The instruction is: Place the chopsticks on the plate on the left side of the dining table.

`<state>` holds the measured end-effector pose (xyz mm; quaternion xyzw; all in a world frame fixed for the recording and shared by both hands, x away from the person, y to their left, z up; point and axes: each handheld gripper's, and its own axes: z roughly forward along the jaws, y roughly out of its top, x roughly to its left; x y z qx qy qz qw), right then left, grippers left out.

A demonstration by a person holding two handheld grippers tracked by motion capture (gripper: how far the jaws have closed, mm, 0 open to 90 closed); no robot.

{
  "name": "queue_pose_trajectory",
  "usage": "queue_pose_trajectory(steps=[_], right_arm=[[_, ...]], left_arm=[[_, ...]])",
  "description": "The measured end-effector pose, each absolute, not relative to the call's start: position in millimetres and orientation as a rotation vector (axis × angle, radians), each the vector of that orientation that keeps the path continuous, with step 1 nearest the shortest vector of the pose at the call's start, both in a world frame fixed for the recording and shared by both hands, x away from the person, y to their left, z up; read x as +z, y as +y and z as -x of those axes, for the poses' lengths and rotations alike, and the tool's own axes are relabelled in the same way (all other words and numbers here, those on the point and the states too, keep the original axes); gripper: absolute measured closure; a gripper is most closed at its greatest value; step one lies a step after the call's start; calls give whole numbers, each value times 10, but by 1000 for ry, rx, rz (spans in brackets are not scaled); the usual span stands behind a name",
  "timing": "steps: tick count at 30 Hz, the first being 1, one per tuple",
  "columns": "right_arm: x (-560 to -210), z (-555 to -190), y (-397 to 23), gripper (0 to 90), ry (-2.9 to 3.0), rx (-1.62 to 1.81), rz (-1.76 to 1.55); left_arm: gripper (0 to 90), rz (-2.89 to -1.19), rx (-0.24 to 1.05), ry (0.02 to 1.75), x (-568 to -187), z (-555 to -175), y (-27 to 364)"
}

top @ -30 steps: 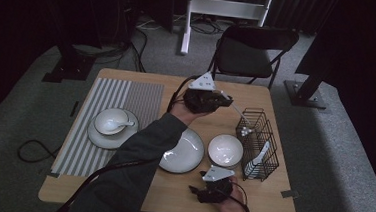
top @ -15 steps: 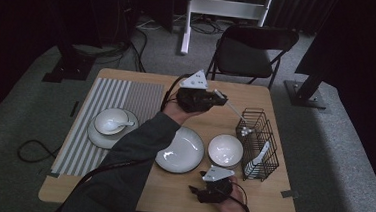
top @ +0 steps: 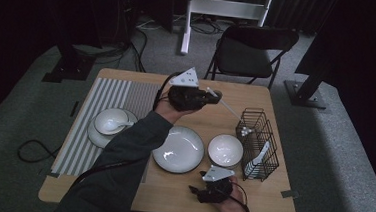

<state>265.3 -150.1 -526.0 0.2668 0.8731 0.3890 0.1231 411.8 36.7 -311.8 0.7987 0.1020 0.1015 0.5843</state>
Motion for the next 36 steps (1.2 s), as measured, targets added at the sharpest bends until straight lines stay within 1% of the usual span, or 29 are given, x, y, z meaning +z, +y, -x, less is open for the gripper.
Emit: queue_pose_trajectory(steps=[22,36], right_arm=[[-5260,-2654,-1501,334,2547,1136,-778],[-5261,-2654,-1500,331,2548,1136,-775]], left_arm=[[850,-1859,217,269,-3215,-4095,634],[850,-1842,208,298,-3249,-4082,901]])
